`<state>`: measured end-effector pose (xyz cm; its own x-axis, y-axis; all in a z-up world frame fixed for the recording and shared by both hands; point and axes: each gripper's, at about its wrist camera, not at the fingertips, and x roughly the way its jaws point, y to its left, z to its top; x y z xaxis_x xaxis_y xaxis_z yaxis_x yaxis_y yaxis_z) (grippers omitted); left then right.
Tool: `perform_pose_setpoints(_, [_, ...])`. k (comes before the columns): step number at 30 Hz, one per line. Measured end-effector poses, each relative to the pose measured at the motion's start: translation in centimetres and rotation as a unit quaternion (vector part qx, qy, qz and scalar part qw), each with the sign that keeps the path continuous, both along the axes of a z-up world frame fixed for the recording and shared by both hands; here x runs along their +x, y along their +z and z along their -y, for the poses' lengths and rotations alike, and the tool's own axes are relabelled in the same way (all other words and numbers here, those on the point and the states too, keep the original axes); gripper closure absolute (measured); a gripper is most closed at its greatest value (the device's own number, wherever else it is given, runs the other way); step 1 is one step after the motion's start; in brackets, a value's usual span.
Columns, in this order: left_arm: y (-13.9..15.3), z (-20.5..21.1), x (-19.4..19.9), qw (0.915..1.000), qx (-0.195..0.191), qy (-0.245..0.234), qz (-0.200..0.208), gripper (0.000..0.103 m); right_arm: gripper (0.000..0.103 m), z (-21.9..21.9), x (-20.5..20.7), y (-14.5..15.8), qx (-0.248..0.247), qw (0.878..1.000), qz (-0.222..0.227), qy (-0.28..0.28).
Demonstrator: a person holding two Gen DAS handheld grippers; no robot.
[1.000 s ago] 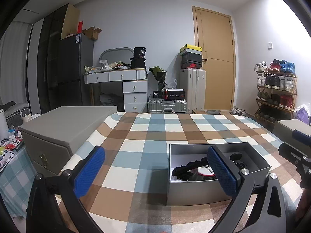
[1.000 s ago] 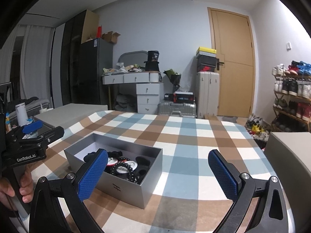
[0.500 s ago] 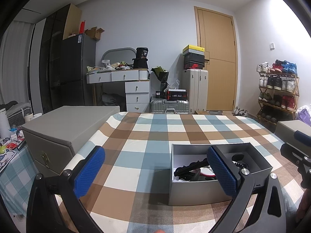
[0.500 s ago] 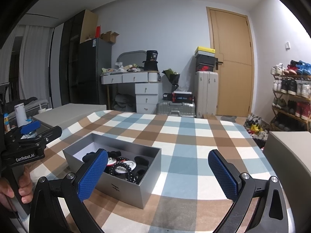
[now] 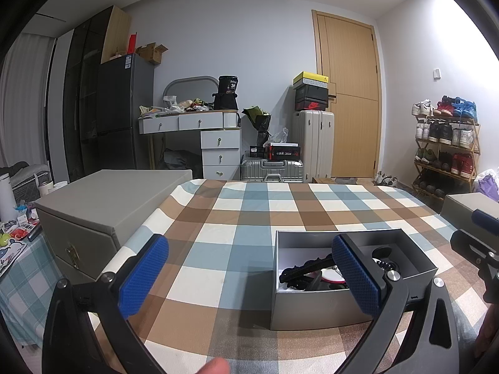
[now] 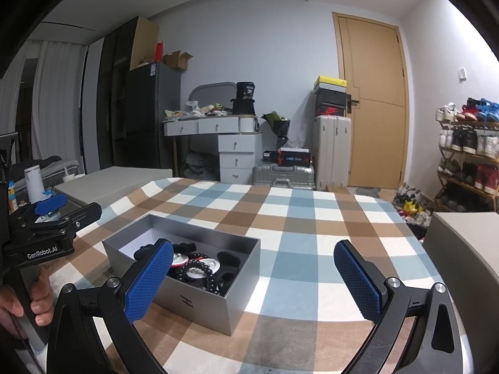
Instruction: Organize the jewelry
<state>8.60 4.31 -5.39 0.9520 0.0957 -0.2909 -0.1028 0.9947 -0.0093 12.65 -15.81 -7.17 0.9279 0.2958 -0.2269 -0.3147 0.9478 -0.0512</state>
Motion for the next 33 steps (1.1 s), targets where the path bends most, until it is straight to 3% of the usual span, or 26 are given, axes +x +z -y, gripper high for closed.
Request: perform_pose_setpoints(33, [-0.08, -0.35, -0.21, 0.9999, -0.001, 0.01, -0.001, 0.001, 0.0, 0.14, 0.13, -0.18, 0.0, 1.0, -0.001, -0.003])
